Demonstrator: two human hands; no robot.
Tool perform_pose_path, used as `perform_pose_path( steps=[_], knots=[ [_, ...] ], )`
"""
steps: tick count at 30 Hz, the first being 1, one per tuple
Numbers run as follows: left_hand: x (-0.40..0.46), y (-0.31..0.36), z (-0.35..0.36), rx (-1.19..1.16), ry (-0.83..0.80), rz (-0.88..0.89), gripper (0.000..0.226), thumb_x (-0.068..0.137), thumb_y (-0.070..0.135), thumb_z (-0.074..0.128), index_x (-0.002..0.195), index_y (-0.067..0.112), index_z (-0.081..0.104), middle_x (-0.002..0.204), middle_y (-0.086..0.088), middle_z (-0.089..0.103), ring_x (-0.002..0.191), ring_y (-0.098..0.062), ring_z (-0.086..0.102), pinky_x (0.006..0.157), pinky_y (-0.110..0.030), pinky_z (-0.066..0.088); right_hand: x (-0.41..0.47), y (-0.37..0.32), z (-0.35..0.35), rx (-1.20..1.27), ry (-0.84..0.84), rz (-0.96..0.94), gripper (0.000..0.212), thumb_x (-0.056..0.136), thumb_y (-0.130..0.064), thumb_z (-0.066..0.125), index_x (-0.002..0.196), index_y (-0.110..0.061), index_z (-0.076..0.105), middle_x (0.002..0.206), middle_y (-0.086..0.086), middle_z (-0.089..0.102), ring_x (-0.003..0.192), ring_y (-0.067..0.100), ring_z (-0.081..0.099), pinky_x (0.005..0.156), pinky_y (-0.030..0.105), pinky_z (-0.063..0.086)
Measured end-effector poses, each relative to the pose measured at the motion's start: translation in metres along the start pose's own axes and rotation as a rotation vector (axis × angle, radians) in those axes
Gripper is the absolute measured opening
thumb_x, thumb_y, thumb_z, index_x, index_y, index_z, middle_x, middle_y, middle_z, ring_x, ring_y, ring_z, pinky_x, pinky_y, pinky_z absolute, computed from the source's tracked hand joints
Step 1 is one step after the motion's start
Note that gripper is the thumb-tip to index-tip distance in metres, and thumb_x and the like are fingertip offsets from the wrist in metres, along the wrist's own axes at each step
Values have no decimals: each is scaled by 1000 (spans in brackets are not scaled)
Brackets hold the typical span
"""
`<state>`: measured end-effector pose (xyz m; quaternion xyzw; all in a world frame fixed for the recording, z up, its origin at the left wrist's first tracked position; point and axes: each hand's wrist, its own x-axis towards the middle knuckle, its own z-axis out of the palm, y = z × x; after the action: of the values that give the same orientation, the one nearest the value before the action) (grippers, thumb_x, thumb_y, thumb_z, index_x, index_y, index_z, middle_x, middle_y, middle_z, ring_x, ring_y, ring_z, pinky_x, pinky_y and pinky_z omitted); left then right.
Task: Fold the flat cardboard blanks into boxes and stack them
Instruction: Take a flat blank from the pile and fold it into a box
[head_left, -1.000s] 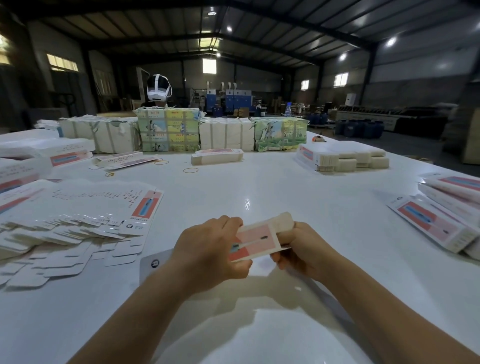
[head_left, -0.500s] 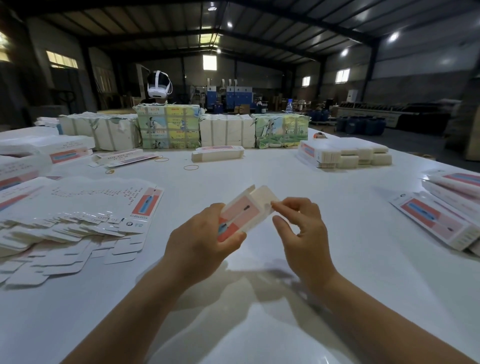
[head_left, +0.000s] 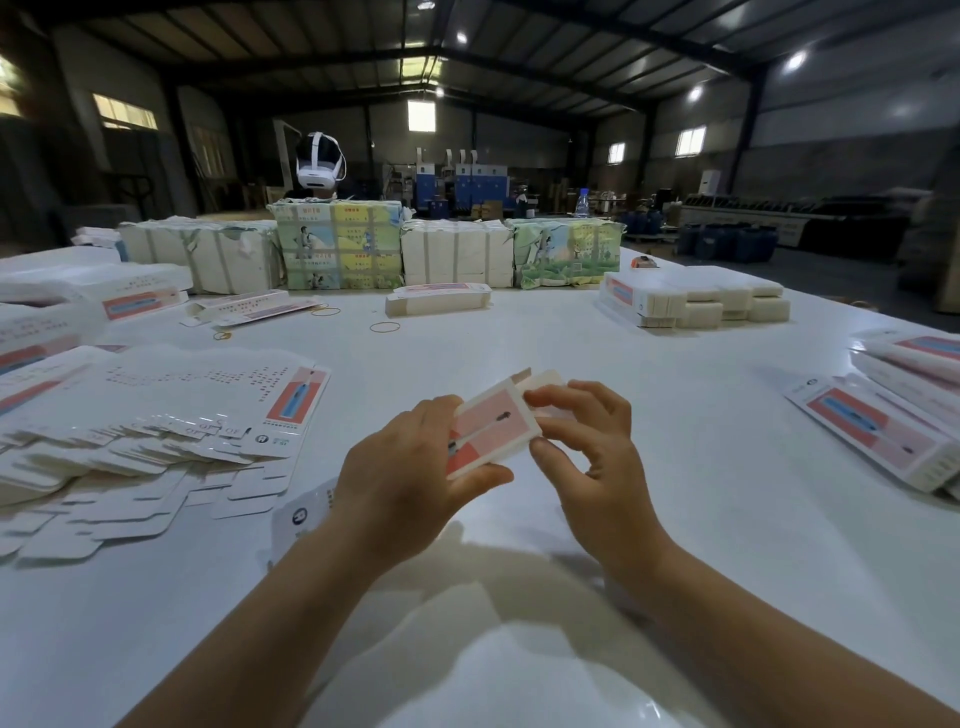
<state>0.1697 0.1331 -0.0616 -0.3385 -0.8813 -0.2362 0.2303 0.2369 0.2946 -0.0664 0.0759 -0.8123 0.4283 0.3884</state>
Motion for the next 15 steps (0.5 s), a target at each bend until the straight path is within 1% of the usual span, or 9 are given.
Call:
perform_pose_path(
  steps=[3, 5, 6, 8, 10, 12, 13, 15],
  knots=[
    [0, -1, -1, -13, 26, 28, 75, 70, 76, 37, 123, 24, 47, 110, 3, 62, 74, -9, 51, 61, -17, 44, 0, -1, 0, -6, -26, 9, 23, 85, -22, 52, 101, -25, 68, 119, -14, 58, 125, 7, 32, 100, 5, 23],
    [0, -1, -2, -24, 31, 21, 73, 70, 77, 37, 120, 25, 48, 108, 4, 63, 71, -9, 52, 60, -16, 43, 0, -3, 1, -15, -4, 3, 25, 84, -21, 52, 104, -25, 66, 121, -17, 54, 126, 7, 32, 101, 6, 23],
    [0, -1, -2, -28, 37, 17, 72, 71, 77, 38, 119, 26, 49, 107, 5, 63, 71, -9, 52, 59, -15, 42, 0, -3, 0, -21, 13, 2, 28, 83, -23, 53, 110, -26, 62, 123, -20, 50, 126, 8, 33, 103, 7, 24],
    [1, 1, -2, -33, 46, 17, 70, 69, 75, 40, 118, 26, 50, 107, 5, 63, 69, -9, 52, 58, -13, 39, 0, -5, 0, -6, 24, 27, 42, 82, -27, 52, 123, -34, 47, 129, -22, 41, 129, 6, 32, 107, 11, 27],
    [1, 3, -1, -30, 48, 30, 71, 69, 75, 41, 119, 25, 51, 108, 3, 64, 69, -9, 52, 57, -12, 38, -1, -6, -1, 37, -18, 65, 52, 82, -28, 50, 129, -42, 33, 137, -16, 35, 133, 6, 30, 108, 17, 32],
    [1, 3, -1, -26, 50, 33, 72, 69, 74, 41, 119, 24, 52, 108, 3, 65, 70, -8, 51, 58, -13, 39, -2, -8, -1, 56, -38, 68, 54, 82, -27, 48, 129, -46, 27, 142, -8, 33, 134, 10, 33, 106, 19, 37],
    [0, 3, -2, -28, 51, 25, 73, 69, 75, 40, 120, 24, 51, 108, 3, 64, 71, -8, 52, 59, -14, 40, -3, -9, -1, 52, -21, 55, 54, 83, -27, 49, 129, -45, 27, 140, -10, 35, 133, 11, 35, 104, 19, 39],
    [1, 4, -3, -33, 57, 5, 72, 69, 74, 41, 121, 26, 49, 109, 5, 62, 73, -8, 52, 60, -15, 42, -4, -10, 2, 7, 28, -7, 50, 85, -25, 48, 130, -40, 31, 131, -29, 33, 133, 10, 35, 104, 21, 41]
  ],
)
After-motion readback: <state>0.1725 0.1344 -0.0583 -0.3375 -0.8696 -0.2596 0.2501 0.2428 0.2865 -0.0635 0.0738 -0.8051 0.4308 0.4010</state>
